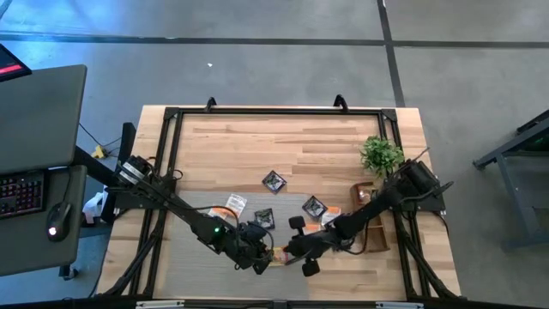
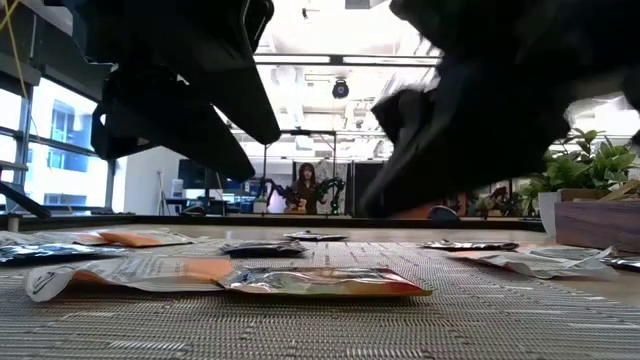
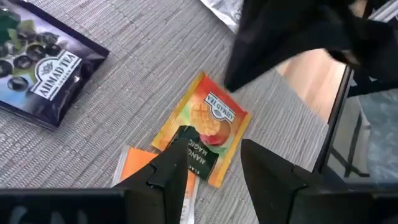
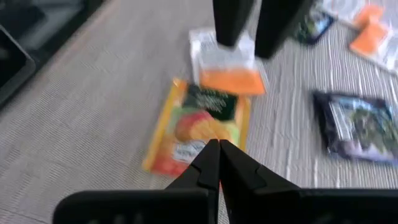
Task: Pick & Place Tea
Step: Put the orange tea bag into the top section of the wooden organizer
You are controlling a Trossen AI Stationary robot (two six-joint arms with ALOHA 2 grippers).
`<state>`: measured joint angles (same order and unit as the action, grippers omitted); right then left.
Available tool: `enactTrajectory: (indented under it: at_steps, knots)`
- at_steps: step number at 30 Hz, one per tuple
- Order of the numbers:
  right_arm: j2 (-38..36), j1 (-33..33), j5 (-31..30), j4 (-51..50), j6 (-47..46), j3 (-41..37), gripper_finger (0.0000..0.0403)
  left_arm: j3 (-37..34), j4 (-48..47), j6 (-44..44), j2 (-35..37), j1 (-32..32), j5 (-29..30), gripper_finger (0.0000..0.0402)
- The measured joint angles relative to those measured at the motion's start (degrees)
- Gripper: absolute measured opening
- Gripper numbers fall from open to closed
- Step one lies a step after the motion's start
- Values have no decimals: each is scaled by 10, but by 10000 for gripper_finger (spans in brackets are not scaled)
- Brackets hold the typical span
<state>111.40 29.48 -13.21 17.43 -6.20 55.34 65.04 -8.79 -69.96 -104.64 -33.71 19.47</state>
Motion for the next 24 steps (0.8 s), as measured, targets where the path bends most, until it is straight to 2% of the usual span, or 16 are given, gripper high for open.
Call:
enactTrajectory:
  at_steps: [5, 11, 18, 24]
  knots:
    - [4, -15, 50, 2, -13, 0, 5, 0, -7, -23, 0, 0, -2, 147]
    - [32, -13, 78, 3, -46, 2, 3, 0, -5, -55, 0, 0, -6, 147]
    - [34, -1, 5, -57, -43, 4, 2, 0, -4, -101, 0, 0, -25, 147]
    - [34, 0, 0, -73, -56, 4, 1, 0, -5, -151, -21, 0, -21, 147]
